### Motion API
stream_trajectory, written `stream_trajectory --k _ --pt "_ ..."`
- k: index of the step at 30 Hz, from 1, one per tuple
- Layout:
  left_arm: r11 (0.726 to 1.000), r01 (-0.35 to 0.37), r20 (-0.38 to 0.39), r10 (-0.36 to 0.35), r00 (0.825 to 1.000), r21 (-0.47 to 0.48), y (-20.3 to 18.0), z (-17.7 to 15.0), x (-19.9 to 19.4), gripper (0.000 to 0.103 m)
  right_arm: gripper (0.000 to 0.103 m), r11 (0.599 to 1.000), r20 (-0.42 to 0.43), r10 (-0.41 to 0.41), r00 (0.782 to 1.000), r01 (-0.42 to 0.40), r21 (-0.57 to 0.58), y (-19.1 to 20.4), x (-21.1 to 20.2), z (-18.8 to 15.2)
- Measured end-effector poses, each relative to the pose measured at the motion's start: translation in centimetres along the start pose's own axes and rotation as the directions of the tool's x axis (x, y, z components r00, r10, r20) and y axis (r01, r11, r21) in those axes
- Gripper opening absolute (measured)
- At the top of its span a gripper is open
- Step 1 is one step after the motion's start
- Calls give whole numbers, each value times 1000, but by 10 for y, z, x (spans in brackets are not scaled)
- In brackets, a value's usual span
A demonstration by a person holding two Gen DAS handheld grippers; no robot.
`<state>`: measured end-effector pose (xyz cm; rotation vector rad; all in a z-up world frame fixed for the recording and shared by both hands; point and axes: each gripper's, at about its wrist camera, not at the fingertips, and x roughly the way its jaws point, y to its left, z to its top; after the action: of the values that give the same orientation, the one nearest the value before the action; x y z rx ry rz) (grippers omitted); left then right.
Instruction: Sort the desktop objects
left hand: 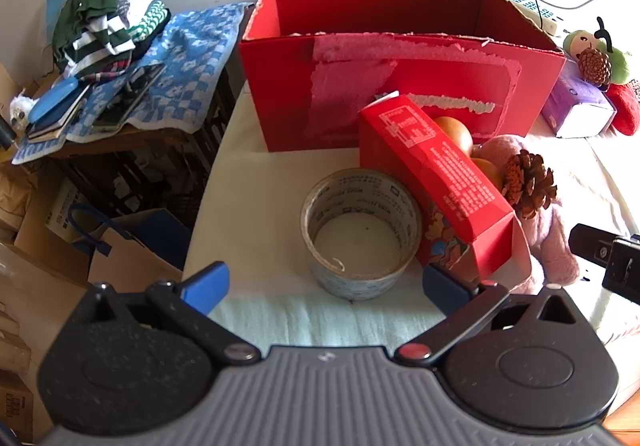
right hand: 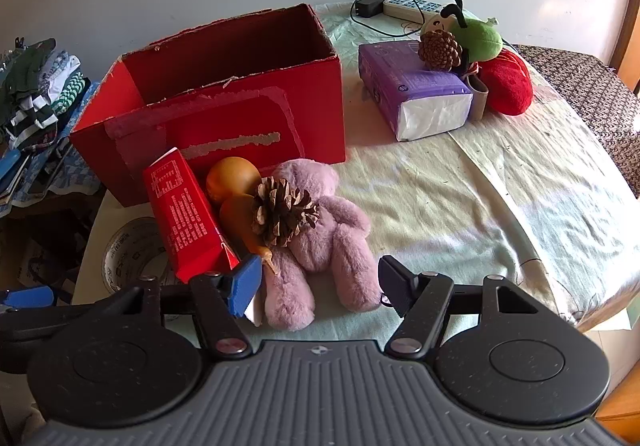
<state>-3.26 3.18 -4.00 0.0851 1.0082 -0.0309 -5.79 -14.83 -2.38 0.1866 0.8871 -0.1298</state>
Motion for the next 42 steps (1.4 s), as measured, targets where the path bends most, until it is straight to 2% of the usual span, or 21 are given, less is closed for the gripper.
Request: stream_trajectory --k 24,28,35,38,42 --pt "1000 -10 -18 10 1000 -2 -1 7 13 103 66 998 -5 46 999 -46 -45 4 11 9" --pt "1000 3 27 -4 1000 19 6 5 10 103 65 998 9 52 999 -51 -37 0 11 13" --pt "996 55 121 -64 991 76 35 -11 2 102 65 996 32 85 996 -84 -32 -14 12 22" --pt "989 113 120 -123 985 91 37 -14 2 100 65 994 27 98 995 -97 -42 -12 16 24" --pt "971 192 157 -214 964 144 25 -10 -11 98 65 993 12 116 993 -116 -33 -10 24 27"
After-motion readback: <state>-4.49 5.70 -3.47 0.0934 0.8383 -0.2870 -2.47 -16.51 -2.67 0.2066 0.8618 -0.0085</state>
